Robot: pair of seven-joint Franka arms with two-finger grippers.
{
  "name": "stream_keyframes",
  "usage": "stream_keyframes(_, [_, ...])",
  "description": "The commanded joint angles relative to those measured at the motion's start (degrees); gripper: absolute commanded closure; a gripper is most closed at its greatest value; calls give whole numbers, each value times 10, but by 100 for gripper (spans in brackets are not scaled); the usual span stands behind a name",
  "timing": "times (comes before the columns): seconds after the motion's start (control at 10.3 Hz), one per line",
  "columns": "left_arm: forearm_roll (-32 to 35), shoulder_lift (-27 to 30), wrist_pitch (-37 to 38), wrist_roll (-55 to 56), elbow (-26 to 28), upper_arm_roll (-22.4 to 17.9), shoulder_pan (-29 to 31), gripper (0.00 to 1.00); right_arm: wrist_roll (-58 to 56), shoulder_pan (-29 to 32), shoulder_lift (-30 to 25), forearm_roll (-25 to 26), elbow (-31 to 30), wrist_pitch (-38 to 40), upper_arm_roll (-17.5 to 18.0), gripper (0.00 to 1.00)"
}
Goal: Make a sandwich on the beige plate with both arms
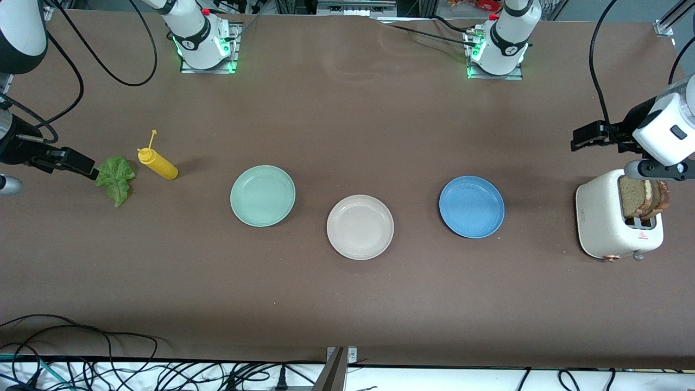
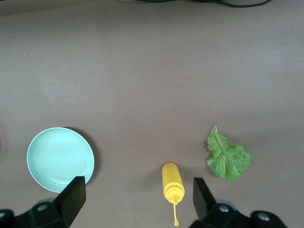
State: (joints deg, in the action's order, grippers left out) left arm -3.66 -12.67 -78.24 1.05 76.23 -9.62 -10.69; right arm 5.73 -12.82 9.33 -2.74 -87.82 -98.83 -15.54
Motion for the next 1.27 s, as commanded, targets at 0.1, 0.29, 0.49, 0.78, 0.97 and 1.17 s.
stream_keyframes(0.1, [-19,-3,-39,-6,8,12,-1,0,-9,0,-1,-2,4,0,0,0])
stream_keyframes(0.29, [-19,-6,-43,-6,8,28,0,0,-7,0,0,-1,5,1,0,0])
stream_keyframes(0.49, [-18,-6,-43,-6,8,28,0,0,-8,0,0,-1,5,1,0,0])
stream_keyframes(0.78, [-9,-7,-43,-5,8,26,8,0,-8,0,1,-1,5,1,0,0])
stream_keyframes(0.97, [-9,-8,-43,-4,8,26,8,0,-8,0,1,-2,5,2,0,0])
stream_keyframes(1.17, [-8,-8,-43,-2,8,24,8,0,-8,0,1,-2,5,2,0,0])
